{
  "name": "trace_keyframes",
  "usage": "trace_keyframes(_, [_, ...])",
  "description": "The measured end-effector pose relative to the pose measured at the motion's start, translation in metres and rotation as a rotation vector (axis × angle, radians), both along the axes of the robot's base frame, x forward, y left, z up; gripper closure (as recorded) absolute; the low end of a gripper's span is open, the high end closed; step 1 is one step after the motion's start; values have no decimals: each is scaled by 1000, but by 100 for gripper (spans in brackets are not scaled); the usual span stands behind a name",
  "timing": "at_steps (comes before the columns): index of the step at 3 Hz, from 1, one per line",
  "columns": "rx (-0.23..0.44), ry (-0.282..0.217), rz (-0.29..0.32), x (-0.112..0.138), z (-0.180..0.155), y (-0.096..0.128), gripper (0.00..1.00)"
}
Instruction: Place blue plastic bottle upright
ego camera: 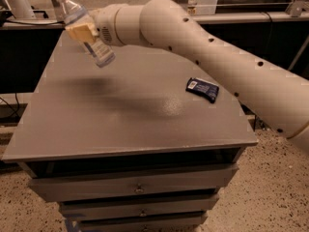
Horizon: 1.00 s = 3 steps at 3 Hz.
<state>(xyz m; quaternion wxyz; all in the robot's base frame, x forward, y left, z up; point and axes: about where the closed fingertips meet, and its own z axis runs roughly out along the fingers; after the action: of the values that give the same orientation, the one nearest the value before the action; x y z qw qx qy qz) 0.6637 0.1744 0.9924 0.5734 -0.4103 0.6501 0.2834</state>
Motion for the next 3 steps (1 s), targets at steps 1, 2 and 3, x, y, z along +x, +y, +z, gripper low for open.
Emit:
trace_keyframes(1, [129,-61,-7,-3,18,9,100])
trace_keyframes(2, [155,-76,-3,-6,28,16,100])
trace_keyframes(3, [208,-74,-20,-6,10,7,100])
